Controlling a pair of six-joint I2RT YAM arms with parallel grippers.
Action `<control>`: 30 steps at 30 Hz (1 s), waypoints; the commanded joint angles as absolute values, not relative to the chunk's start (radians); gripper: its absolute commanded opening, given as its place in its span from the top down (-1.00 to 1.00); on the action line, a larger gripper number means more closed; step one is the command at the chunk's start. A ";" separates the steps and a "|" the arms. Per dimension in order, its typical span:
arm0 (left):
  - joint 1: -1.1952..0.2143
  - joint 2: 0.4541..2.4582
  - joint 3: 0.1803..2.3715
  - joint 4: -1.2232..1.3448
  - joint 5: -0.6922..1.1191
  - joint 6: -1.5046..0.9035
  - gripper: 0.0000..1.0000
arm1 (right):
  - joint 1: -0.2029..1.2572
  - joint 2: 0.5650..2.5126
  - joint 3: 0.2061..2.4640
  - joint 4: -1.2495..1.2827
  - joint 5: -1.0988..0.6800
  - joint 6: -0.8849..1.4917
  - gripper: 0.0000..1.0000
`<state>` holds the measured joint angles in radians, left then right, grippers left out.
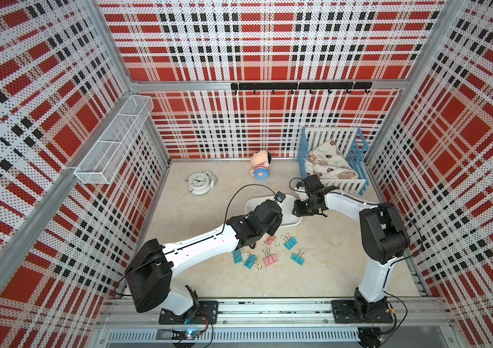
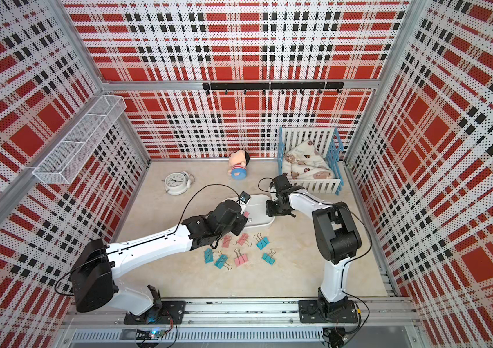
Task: Take out the binder clips from the storage box
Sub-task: Place the binder clip at the center of the board.
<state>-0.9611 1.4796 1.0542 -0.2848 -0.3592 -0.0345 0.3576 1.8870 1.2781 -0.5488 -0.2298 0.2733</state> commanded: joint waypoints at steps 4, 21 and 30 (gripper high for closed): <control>-1.084 1.455 1.000 -0.250 -0.336 0.034 1.00 | 0.350 1.904 1.298 -0.554 -0.236 0.263 0.24; -1.191 1.624 0.982 -0.237 -0.307 0.017 1.00 | 0.350 1.898 1.286 -0.547 -0.234 0.265 0.24; -1.192 1.688 0.961 -0.230 -0.307 0.006 1.00 | 0.351 1.896 1.281 -0.543 -0.234 0.266 0.24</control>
<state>-1.1854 1.6680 0.9752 -0.2535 -0.3050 0.0200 0.3576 1.8908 1.2781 -0.5484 -0.2317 0.2733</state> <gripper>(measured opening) 0.077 0.379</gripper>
